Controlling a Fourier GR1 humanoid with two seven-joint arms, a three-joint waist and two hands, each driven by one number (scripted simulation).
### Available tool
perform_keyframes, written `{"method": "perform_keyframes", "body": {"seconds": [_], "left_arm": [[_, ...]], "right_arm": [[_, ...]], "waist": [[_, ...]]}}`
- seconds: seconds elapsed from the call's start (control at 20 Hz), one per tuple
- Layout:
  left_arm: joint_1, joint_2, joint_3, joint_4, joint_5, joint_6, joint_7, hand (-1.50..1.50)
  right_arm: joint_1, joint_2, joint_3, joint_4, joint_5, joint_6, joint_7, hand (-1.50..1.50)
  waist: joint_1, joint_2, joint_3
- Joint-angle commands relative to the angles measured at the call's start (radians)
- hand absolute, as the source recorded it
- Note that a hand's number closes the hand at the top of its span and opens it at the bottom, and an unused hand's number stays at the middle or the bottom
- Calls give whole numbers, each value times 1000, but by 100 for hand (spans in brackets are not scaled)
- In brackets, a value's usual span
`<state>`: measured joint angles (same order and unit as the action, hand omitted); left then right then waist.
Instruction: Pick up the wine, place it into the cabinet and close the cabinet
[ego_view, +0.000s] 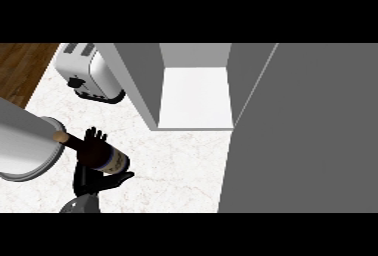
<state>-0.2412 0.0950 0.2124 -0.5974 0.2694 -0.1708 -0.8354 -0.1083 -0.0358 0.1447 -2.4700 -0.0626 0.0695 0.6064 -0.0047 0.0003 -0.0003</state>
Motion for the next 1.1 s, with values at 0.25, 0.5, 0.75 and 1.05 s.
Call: {"method": "perform_keyframes", "body": {"seconds": [0.25,0.5,0.75,1.05], "left_arm": [[-58,-20,21,56,39,-10,-24,150],[-54,-57,-19,-37,40,27,60,150],[-99,-10,9,43,71,-64,63,150],[-22,41,30,103,110,-235,36,150]], "right_arm": [[-42,1,-25,-5,-37,-9,28,-150],[68,-19,-72,-57,-110,44,-11,-150],[75,-6,-52,-37,-91,47,-12,-150],[61,5,-45,33,-64,62,-87,-150]], "waist": [[2,0,0],[2,-1,1],[1,0,0],[2,1,0]]}}
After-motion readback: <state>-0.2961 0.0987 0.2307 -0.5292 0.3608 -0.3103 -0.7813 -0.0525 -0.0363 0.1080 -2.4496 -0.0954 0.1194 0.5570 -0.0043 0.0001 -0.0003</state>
